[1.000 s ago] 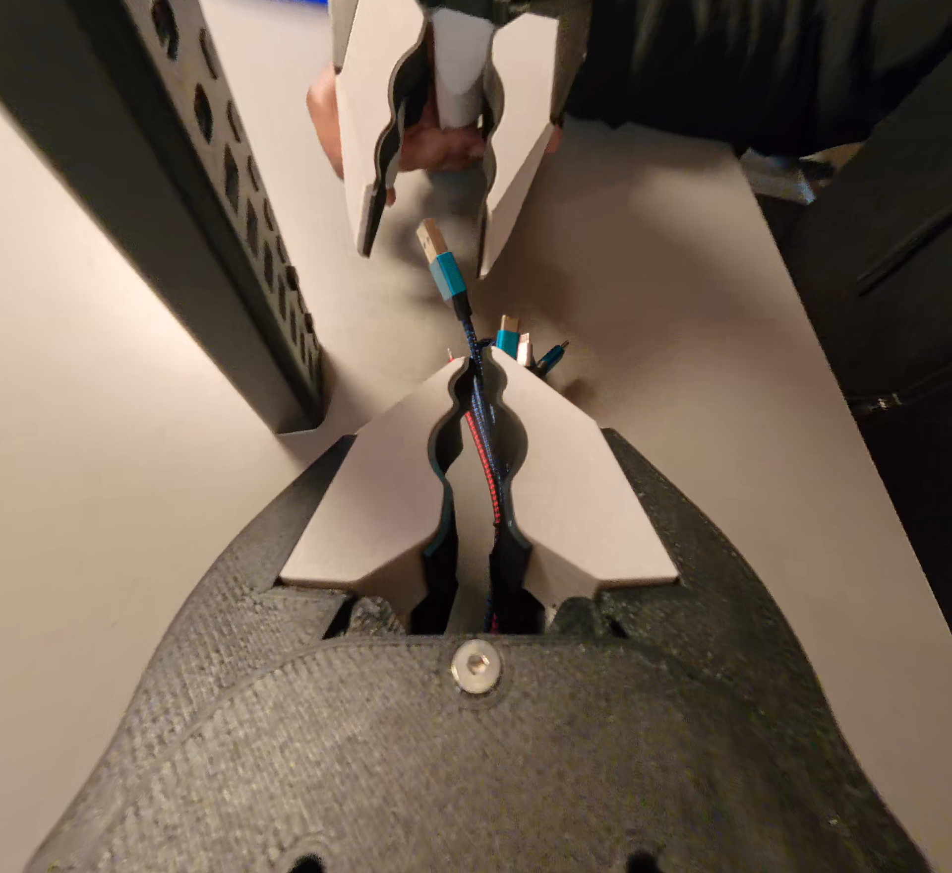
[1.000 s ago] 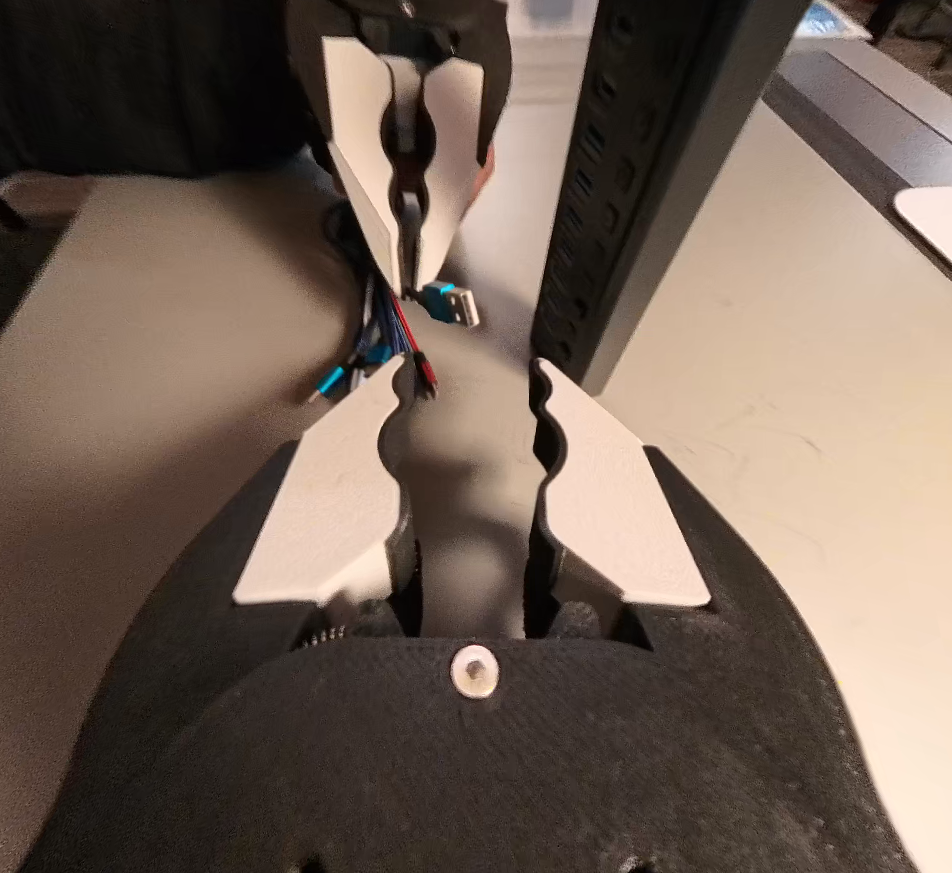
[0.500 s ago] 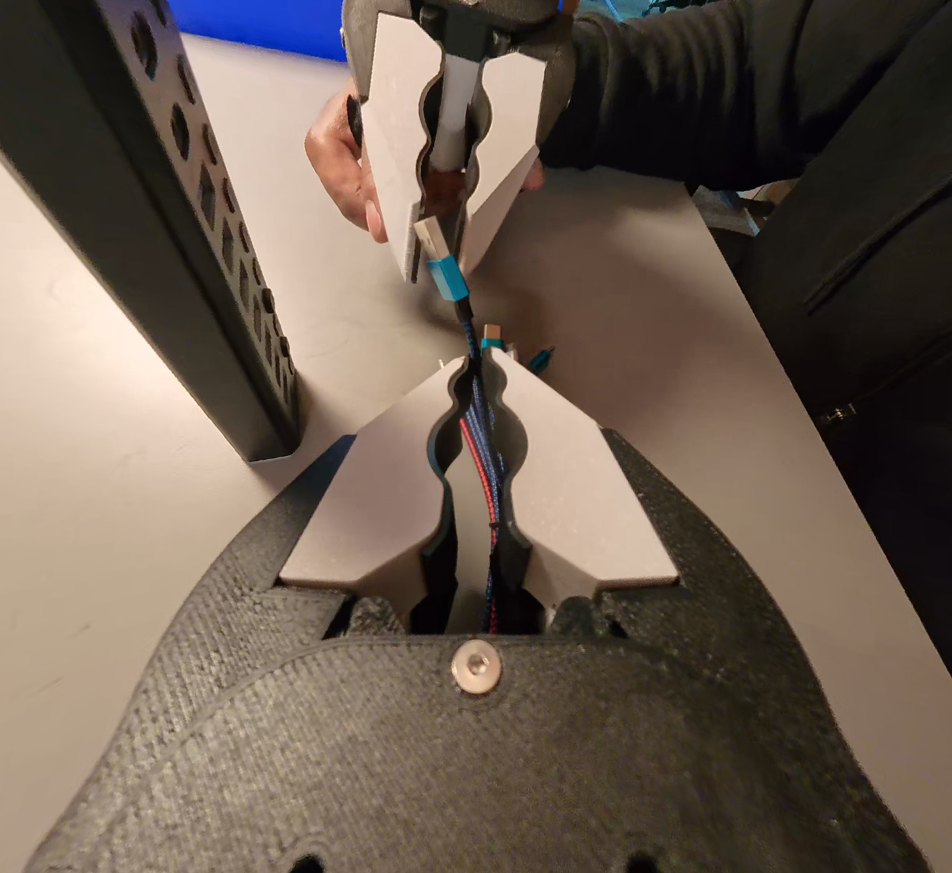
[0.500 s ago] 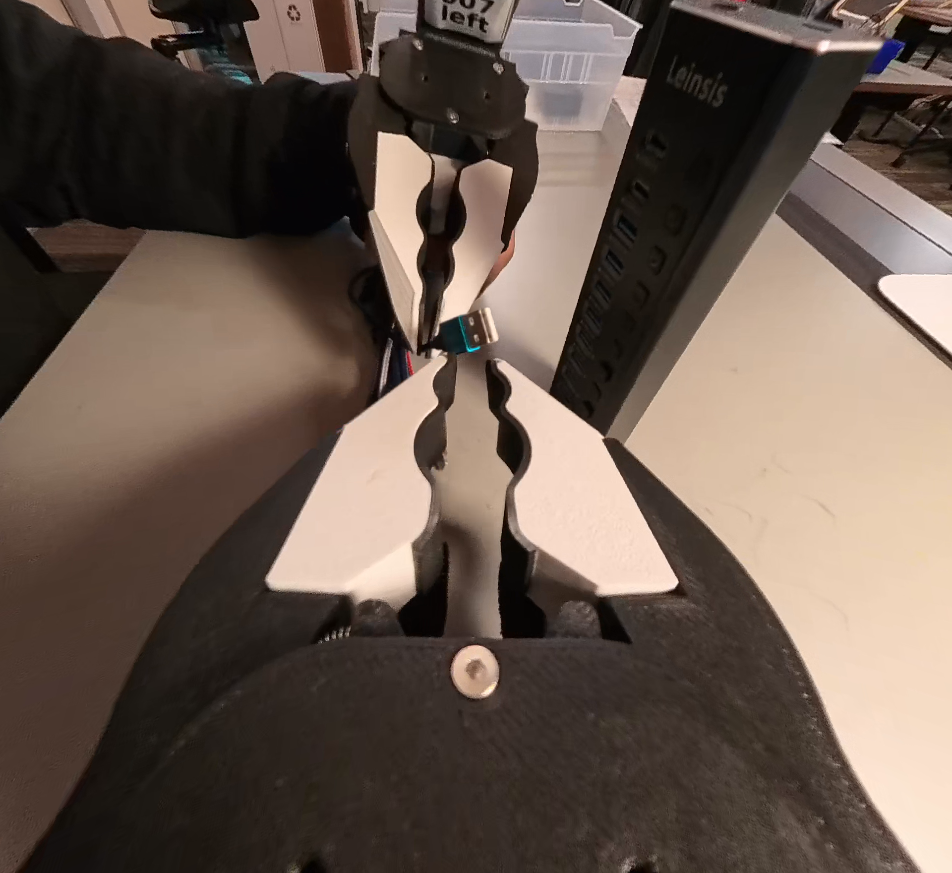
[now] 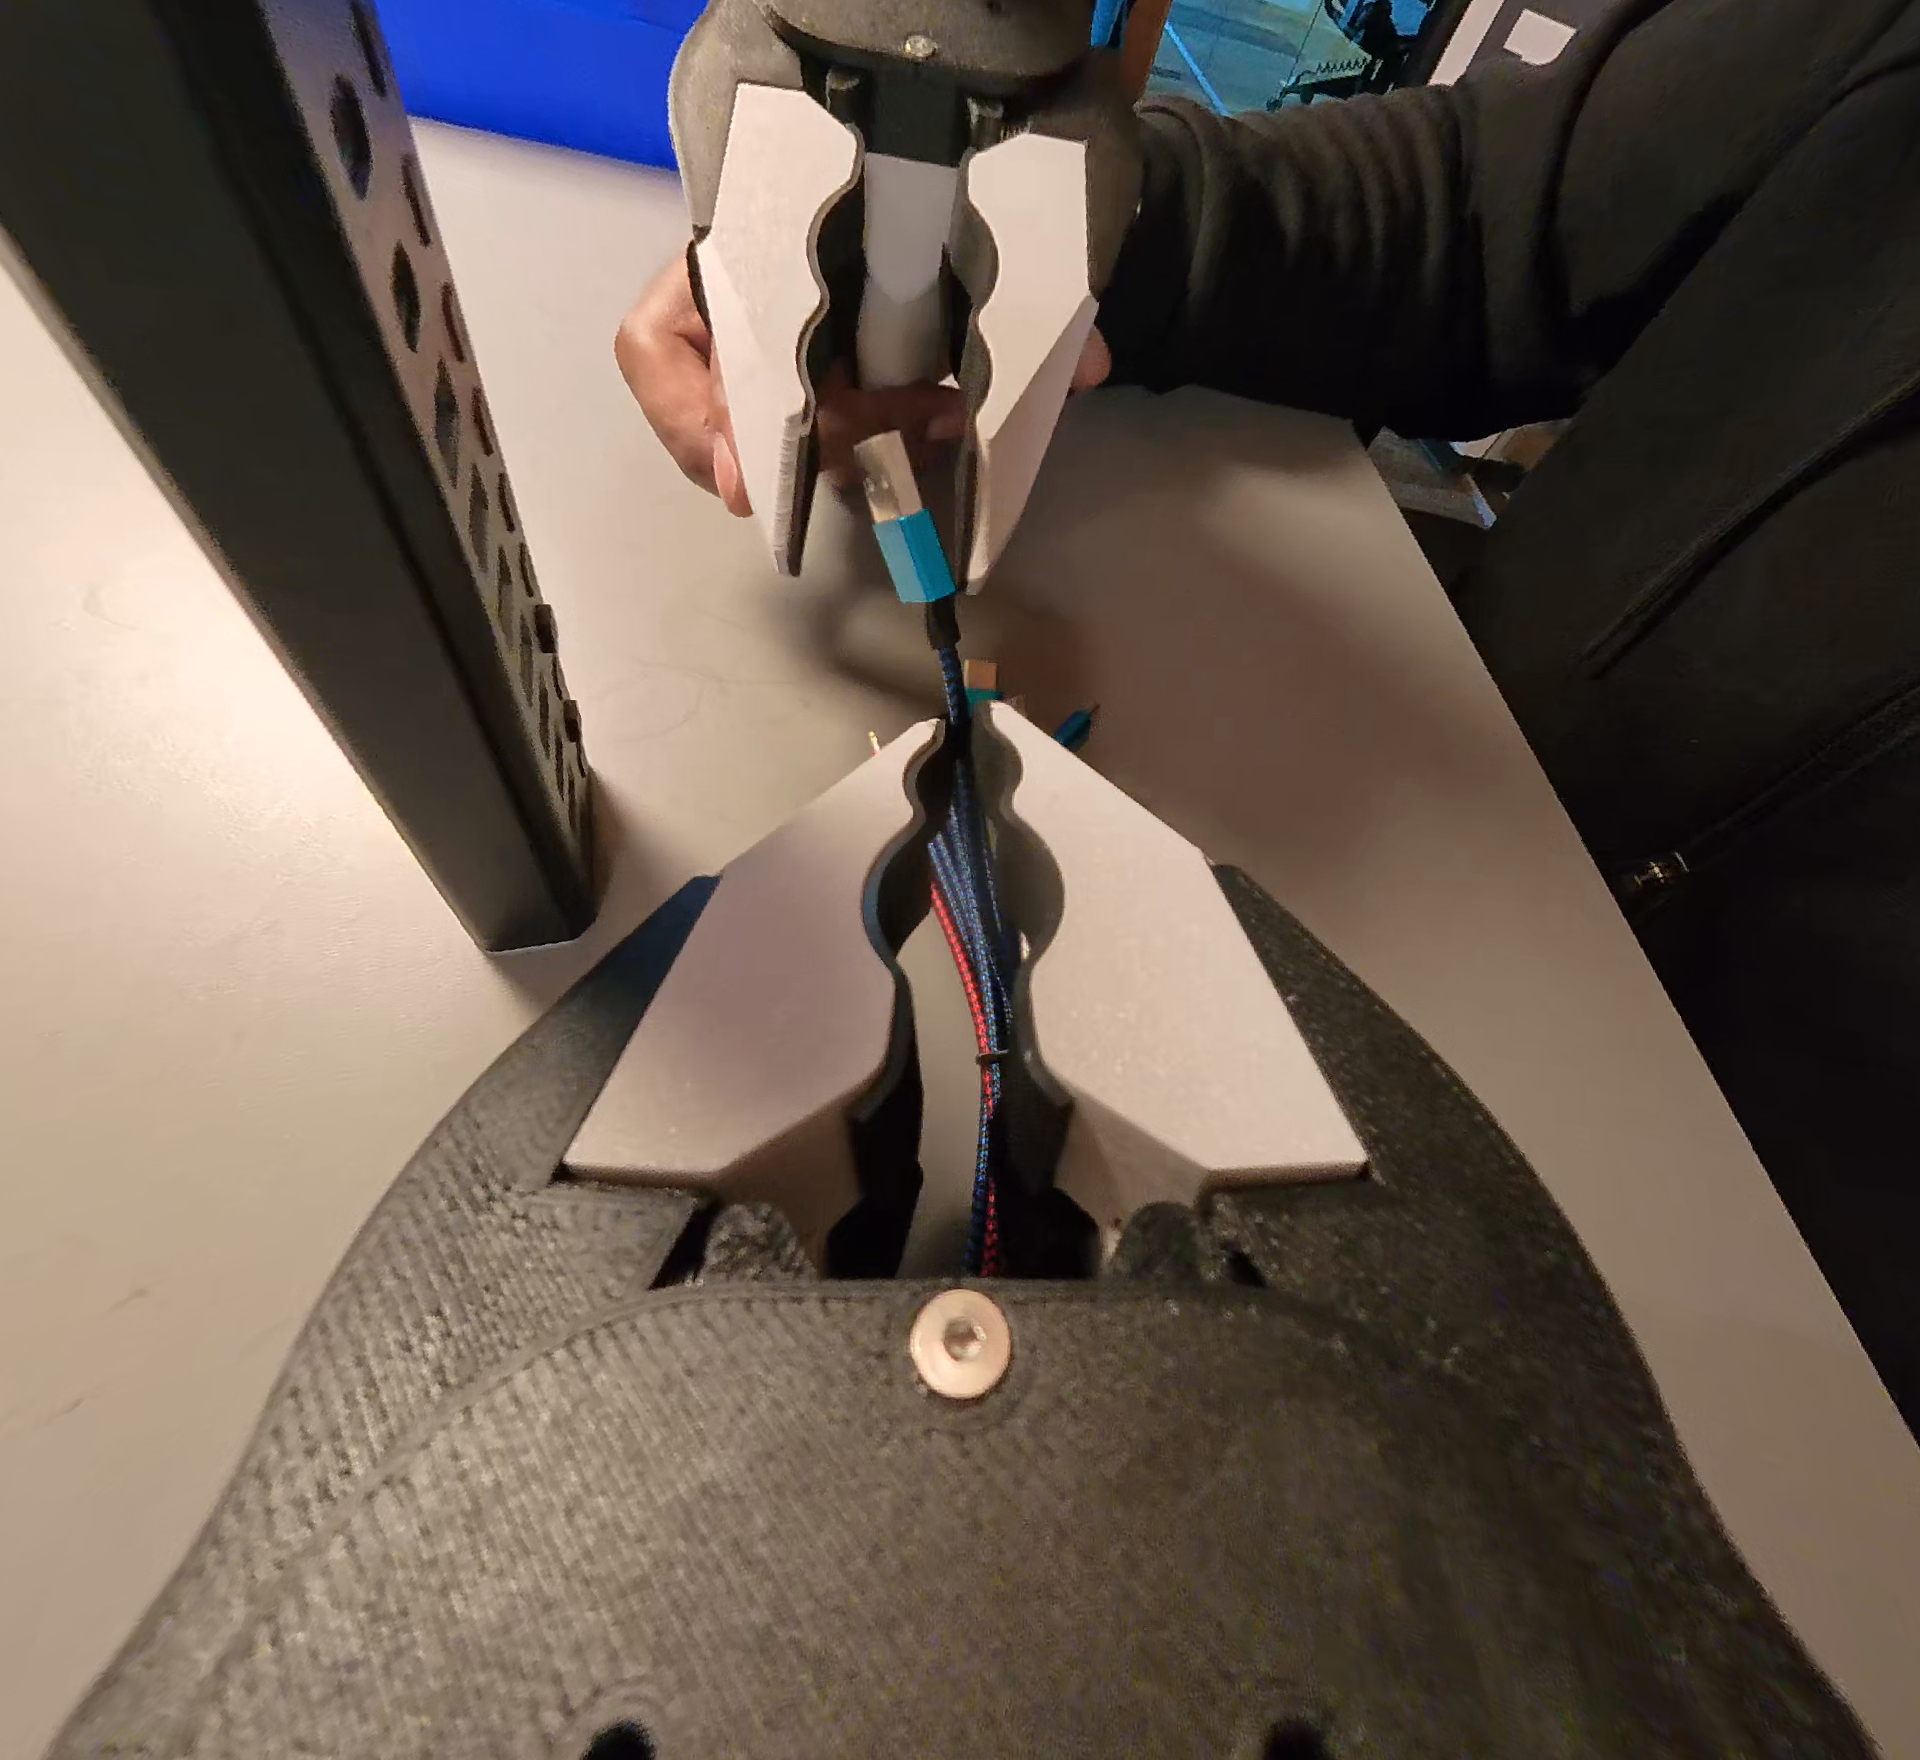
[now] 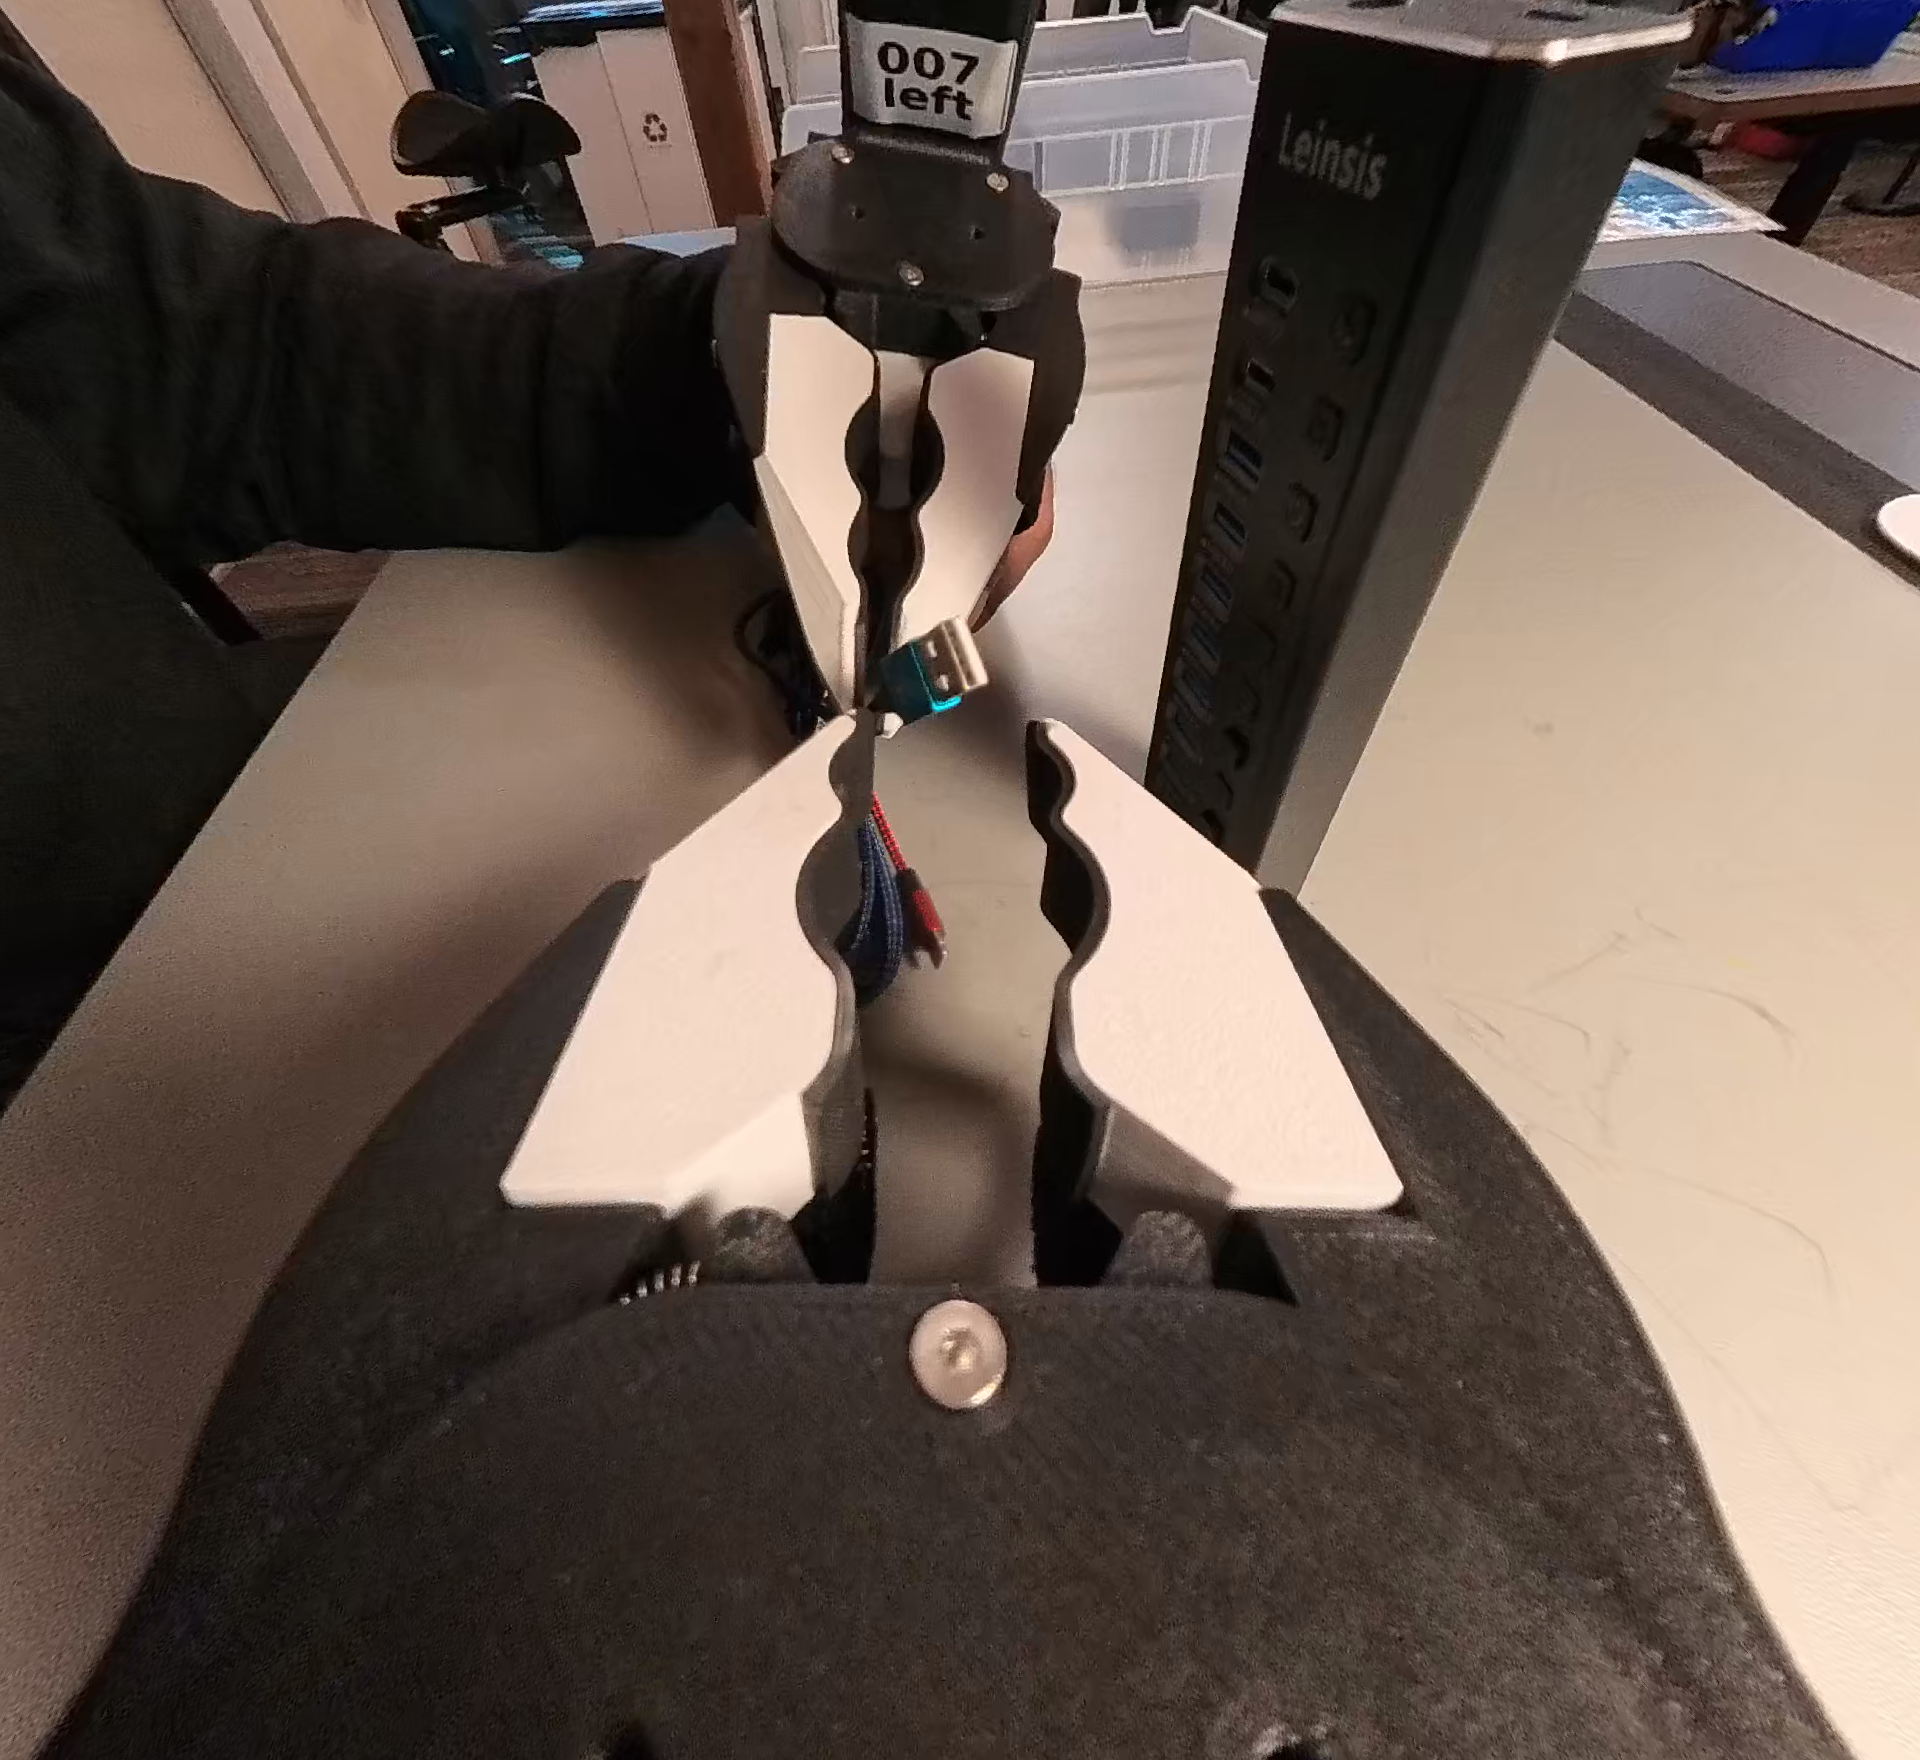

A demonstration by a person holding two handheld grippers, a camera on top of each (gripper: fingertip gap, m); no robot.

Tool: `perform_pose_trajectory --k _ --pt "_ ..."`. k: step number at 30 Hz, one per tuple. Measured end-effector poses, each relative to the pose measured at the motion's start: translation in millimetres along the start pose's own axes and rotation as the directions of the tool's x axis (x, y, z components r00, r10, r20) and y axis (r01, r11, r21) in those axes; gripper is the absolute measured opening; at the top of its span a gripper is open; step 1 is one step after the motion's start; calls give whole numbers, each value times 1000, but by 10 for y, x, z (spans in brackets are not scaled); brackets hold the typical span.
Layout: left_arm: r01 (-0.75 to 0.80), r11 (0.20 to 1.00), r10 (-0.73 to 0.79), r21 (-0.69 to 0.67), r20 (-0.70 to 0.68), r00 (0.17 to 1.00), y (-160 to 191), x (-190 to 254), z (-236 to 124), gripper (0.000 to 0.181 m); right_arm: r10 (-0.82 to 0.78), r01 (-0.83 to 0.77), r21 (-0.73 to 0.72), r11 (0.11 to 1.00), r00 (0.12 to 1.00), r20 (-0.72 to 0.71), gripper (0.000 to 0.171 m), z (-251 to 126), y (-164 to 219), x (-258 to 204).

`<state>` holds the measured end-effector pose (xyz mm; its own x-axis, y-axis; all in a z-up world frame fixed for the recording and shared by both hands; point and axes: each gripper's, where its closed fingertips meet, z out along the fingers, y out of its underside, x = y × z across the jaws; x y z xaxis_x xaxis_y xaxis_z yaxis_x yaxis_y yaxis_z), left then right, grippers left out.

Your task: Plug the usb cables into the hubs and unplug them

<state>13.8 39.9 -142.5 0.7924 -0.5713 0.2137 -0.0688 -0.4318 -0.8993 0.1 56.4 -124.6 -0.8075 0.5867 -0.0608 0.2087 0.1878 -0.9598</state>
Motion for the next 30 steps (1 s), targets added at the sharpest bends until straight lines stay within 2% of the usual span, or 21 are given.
perform_pose_trajectory --k 4,11,15,18,21,26,29,30 --pt "19 1000 -19 18 -15 1000 -20 12 21 5 2 -2 10 1000 1000 4 28 15 -19 -23" --pt "74 997 -74 10 -35 997 9 17 52 6 -19 19 -1 1000 1000 -3 15 43 -9 -43" --pt "72 996 -69 58 -45 997 -68 39 45 23 -15 15 -8 1000 1000 -12 13 49 -1 -26" --pt "51 993 -54 105 28 998 -142 -62 29 28 -14 14 -9 1000 1000 -13 13 51 0 -24" --pt "38 996 -45 78 83 996 -103 -138 43 27 -14 14 -5 1000 1000 -15 12 54 -7 -24" --pt "25 997 -31 79 78 996 -120 -108 82 26 -21 22 13 1000 1000 -10 11 58 -37 -44" --pt "10 996 -15 86 65 998 -137 -73 92 8 -25 26 19 999 999 -20 10 61 -47 -36" --pt "2 996 -8 84 75 997 -137 -77 97 8 -25 25 20 999 999 -21 10 59 -50 -34"
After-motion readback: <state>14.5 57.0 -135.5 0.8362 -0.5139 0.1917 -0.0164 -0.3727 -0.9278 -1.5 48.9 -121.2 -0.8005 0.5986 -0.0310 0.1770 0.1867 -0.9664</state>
